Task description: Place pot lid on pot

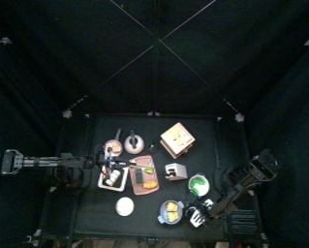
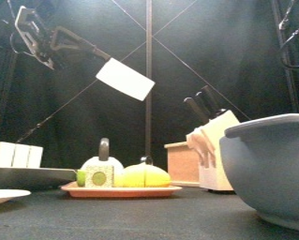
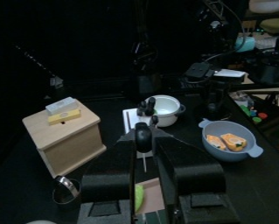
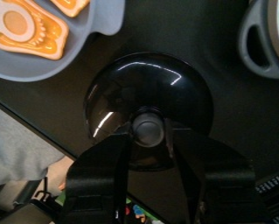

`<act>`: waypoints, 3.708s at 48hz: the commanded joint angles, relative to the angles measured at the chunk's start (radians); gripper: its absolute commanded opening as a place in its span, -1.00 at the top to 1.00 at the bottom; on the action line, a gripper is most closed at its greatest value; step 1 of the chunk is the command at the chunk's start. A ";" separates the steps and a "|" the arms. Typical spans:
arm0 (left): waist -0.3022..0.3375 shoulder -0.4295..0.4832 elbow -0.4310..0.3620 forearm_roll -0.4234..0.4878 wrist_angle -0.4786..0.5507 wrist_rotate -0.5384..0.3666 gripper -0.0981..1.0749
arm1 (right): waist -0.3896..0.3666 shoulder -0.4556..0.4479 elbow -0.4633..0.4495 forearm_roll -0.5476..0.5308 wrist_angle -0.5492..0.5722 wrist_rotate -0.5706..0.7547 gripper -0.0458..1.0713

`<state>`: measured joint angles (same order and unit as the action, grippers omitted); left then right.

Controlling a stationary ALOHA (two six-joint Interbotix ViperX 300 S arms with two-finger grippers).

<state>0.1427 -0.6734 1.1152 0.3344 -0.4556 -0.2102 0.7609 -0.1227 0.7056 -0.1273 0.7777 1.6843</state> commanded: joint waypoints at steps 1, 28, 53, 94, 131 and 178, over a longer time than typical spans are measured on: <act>-0.002 -0.002 -0.012 0.000 -0.011 0.000 0.01 | 0.003 -0.026 -0.054 0.020 0.008 -0.002 -0.11; 0.006 -0.002 -0.012 -0.002 -0.011 0.000 0.01 | -0.066 -0.212 -0.074 -0.084 0.291 -0.003 -0.11; 0.008 -0.002 -0.005 -0.002 -0.011 0.000 0.01 | -0.342 -0.443 0.152 -0.144 0.296 0.000 -0.11; 0.008 -0.002 -0.005 -0.002 -0.011 0.000 0.01 | -0.397 -0.419 0.210 -0.149 0.232 -0.003 -0.11; 0.008 -0.002 -0.005 -0.002 -0.009 0.000 0.01 | -0.399 -0.397 0.230 -0.140 0.192 -0.003 -0.11; 0.008 -0.002 -0.005 -0.002 -0.006 0.000 0.01 | -0.411 -0.376 0.219 -0.152 0.178 -0.002 -0.22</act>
<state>0.1488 -0.6734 1.1229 0.3344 -0.4556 -0.2102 0.3590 -0.4970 0.9465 -0.2761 0.9557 1.6828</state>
